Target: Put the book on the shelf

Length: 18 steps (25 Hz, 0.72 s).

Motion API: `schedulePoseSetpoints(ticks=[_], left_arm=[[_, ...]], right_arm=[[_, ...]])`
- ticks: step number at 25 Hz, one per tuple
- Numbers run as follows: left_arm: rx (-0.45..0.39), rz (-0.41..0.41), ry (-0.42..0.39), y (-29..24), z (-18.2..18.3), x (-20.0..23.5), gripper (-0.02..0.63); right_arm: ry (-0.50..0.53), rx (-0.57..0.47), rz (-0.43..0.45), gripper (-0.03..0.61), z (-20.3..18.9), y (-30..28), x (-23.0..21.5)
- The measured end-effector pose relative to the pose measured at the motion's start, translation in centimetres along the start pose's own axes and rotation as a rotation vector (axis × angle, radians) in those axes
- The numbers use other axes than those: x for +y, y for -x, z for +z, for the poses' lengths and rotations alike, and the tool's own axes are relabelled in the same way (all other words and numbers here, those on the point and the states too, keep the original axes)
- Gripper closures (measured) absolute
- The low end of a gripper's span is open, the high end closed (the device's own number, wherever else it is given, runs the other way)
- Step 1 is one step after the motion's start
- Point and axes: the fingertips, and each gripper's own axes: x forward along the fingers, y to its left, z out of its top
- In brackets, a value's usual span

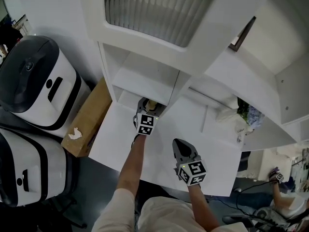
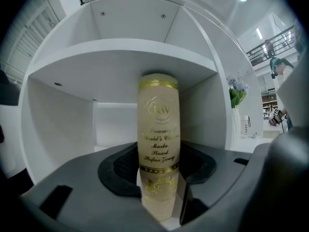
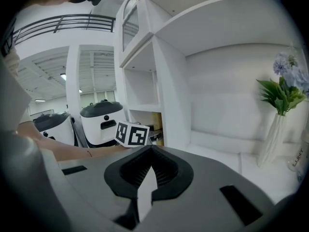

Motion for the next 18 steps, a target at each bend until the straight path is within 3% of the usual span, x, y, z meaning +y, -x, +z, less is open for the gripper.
schedulePoseSetpoints(ticks=[10, 18], left_arm=[[0.006, -0.059, 0.016, -0.5, 1.6, 0.1, 0.383], [0.02, -0.139, -0.024, 1.6, 2.0, -1.0, 0.346]], right_arm=[[0.014, 0.029, -0.075, 0.552, -1.7, 2.4, -0.8], [-0.038, 0.048, -0.128, 0.552, -3.9, 4.4, 1.0]])
